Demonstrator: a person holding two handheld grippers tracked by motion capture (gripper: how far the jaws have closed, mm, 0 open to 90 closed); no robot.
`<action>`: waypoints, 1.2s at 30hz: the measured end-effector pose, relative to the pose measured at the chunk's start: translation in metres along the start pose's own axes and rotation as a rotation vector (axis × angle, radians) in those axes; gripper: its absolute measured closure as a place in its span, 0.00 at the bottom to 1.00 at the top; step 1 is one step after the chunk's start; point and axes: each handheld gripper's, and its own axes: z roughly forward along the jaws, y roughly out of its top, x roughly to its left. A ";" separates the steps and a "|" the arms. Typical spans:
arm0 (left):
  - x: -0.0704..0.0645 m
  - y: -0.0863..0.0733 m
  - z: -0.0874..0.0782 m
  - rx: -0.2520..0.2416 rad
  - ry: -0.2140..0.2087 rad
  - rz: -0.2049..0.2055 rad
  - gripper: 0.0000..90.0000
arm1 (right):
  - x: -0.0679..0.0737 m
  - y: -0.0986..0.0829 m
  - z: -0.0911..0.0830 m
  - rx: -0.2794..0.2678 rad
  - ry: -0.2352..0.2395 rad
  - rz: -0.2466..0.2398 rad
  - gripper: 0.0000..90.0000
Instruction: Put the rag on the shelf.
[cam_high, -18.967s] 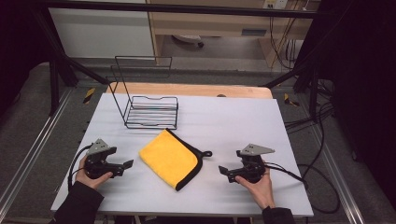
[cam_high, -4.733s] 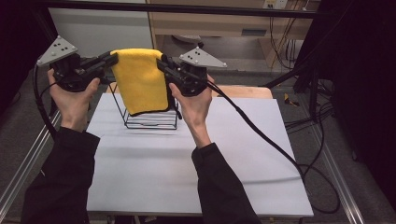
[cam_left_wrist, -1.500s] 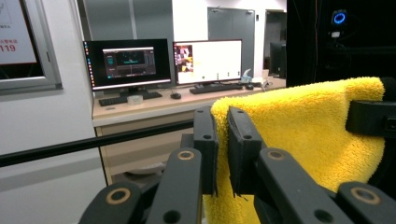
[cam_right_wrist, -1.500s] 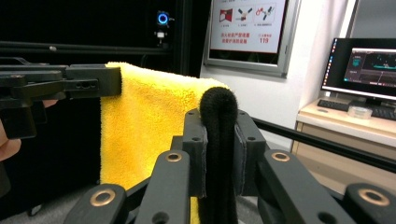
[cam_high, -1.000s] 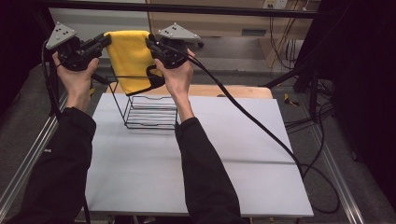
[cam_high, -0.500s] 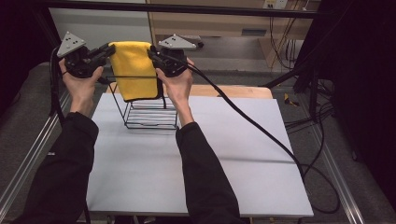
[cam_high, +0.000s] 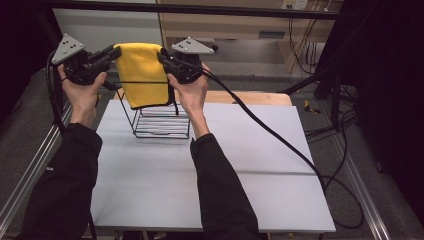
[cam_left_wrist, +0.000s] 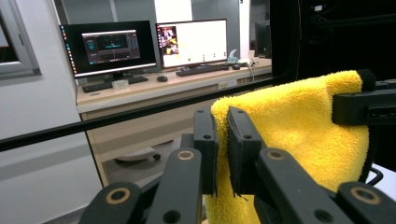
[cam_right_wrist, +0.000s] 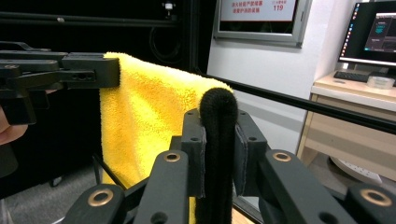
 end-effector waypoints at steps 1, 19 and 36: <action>0.000 0.002 0.000 -0.004 -0.001 0.003 0.92 | 0.000 0.001 -0.001 -0.006 0.001 0.000 0.86; -0.010 0.008 -0.021 -0.024 -0.048 0.006 0.92 | 0.009 0.003 -0.018 -0.050 0.013 -0.036 0.86; -0.024 -0.003 -0.042 0.036 -0.064 0.024 0.92 | 0.025 -0.006 -0.034 -0.005 0.025 -0.097 0.85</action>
